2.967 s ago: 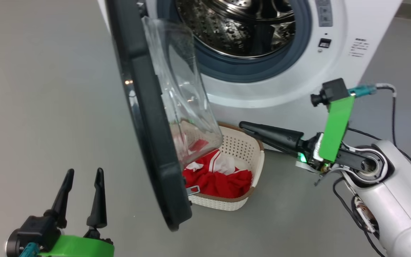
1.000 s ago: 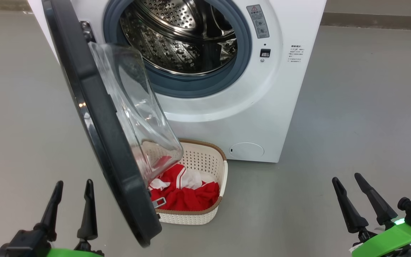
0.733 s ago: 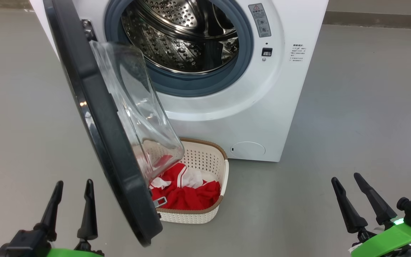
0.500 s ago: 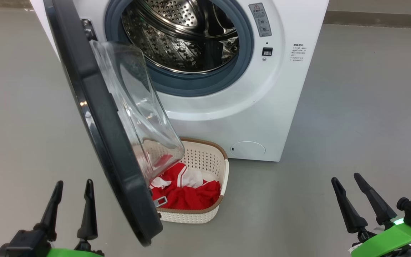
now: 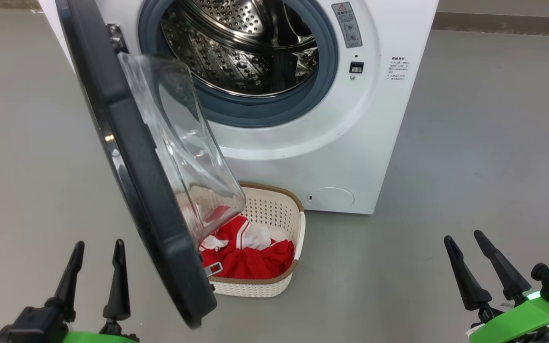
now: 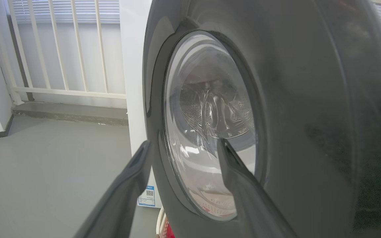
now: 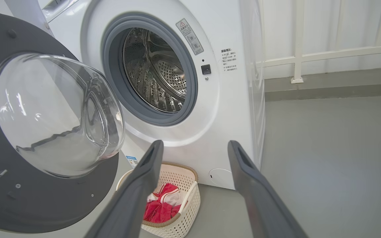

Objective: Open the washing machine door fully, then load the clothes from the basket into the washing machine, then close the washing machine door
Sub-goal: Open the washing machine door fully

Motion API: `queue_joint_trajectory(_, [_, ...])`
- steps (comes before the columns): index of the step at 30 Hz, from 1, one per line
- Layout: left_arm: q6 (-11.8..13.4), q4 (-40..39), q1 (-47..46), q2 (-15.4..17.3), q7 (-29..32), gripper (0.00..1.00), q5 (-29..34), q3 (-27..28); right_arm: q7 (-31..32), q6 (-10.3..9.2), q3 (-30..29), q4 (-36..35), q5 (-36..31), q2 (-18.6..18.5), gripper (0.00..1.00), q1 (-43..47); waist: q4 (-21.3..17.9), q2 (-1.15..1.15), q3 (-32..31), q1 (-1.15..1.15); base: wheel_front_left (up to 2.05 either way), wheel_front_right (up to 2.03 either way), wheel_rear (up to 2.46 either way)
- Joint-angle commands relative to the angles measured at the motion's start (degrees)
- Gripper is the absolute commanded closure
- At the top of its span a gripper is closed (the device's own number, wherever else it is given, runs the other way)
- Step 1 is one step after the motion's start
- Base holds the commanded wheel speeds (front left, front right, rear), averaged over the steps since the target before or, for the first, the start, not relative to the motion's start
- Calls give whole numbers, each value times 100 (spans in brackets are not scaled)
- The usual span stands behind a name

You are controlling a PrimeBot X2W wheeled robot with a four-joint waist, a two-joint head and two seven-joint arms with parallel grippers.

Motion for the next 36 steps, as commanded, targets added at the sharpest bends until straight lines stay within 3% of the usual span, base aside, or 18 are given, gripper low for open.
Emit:
queue_joint_trajectory(1, [-19,-130,-161,75,-47,0,21,202,-69,52,61,-120,-91,-87,0,-92,2,0,2,0,0,0,0])
queue_joint_trajectory(10, [-19,-125,-158,75,-47,0,15,204,-69,52,57,-104,-131,-87,0,-79,19,0,-27,0,0,0,0])
queue_joint_trajectory(11, [-19,-124,-156,74,-47,11,14,204,-69,52,59,-102,-133,-86,0,-75,23,0,-35,0,0,0,0])
queue_joint_trajectory(13, [-19,-127,-149,74,-47,52,13,205,-69,52,64,-99,-138,-81,0,-68,27,0,-45,0,0,0,0])
queue_joint_trajectory(14, [-19,-130,-147,74,-47,63,12,207,-69,52,65,-99,-142,-77,0,-65,29,0,-46,0,0,0,0])
queue_joint_trajectory(16, [-19,-139,-145,74,-47,100,11,209,-69,52,64,-101,-150,-70,0,-60,34,0,-49,0,0,0,0])
queue_joint_trajectory(26, [-19,-367,-177,74,-47,100,-37,312,-69,52,73,-92,-150,-64,0,-54,56,0,-73,0,0,0,0])
queue_joint_trajectory(36, [-19,-1386,-342,74,-47,100,51,462,-69,52,145,-49,-121,-63,0,-60,49,0,-112,0,0,0,0])
